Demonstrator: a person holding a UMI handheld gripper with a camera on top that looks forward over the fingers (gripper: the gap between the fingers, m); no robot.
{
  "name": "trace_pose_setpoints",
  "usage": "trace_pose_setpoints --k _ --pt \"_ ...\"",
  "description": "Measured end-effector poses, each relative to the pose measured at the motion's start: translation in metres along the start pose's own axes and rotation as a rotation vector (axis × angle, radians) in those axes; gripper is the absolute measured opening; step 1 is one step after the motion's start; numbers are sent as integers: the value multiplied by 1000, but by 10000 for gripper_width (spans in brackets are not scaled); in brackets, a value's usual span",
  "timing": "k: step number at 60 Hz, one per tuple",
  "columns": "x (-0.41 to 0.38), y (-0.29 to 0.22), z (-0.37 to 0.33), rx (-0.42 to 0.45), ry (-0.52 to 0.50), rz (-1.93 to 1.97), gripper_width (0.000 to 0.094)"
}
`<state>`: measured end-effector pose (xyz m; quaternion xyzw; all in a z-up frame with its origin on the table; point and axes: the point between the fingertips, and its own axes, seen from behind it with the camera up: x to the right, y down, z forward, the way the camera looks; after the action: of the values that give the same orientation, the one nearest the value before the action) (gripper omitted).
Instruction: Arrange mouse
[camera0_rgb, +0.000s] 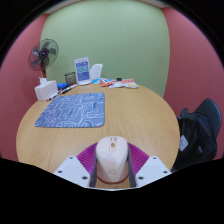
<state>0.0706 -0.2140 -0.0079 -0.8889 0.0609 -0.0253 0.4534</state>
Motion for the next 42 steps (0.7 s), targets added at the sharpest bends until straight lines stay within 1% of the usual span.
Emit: trace_pose_setpoints --k 5,6,9,14,21,28,33,36,39,42 --pt "0 0 -1 -22 8 -6 418" --pt "0 0 -2 -27 8 -4 398" --pt "1 -6 -5 -36 11 12 397" --pt "9 -32 -13 -14 35 16 399" --pt "27 -104 -22 65 89 25 399" --pt "30 -201 -26 176 121 18 399" --pt "5 -264 -21 259 101 -7 397" --pt "-22 -287 -10 287 62 -18 399" --pt "-53 -299 7 293 11 -11 397" --pt "-84 -297 29 264 -41 -9 397"
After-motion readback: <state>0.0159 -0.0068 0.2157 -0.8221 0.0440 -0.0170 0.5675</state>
